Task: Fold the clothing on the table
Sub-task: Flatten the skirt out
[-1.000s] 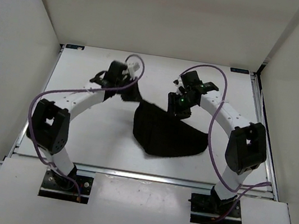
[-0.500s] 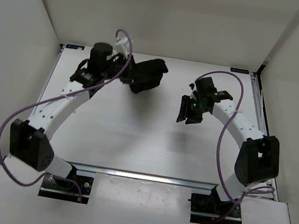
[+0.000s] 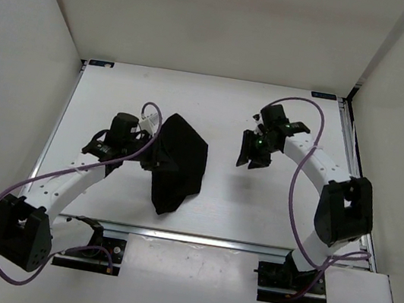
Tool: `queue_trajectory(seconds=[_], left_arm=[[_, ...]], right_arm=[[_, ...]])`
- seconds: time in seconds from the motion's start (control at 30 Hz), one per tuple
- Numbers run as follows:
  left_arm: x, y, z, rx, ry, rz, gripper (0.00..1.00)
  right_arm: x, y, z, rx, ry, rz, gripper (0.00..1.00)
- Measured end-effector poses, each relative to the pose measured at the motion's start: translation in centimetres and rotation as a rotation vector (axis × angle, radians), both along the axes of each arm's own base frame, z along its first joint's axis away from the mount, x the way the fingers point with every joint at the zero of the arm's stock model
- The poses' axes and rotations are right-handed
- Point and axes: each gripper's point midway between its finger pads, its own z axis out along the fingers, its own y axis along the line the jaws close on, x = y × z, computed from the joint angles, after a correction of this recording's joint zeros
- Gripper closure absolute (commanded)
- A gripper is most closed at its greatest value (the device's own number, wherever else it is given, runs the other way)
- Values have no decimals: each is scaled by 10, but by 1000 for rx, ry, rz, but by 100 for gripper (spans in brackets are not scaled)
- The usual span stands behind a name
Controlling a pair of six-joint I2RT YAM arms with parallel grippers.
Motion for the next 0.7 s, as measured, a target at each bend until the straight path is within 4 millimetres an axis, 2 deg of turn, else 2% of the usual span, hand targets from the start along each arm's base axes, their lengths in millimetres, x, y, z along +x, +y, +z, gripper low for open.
queue_trajectory(seconds=[0.1,0.17,0.27,0.37,0.5,0.7], left_arm=[[11,-4,17,-17,-52,-3,72],[14,-4,19,-12,-73,-5,72],[17,1,9,21,-65,16,78],[16,11,-11,60,-32,52,79],[10,24,-34,103,34,92,79],[9,26,-37,115,38,93,79]], right_arm=[[7,23,0,17,3,53,50],[11,43,1,44,3,97,50],[9,71,1,100,10,161,51],[1,95,-7,162,47,219,50],[-4,112,-22,242,110,254,49],[0,117,-40,337,172,255,49]])
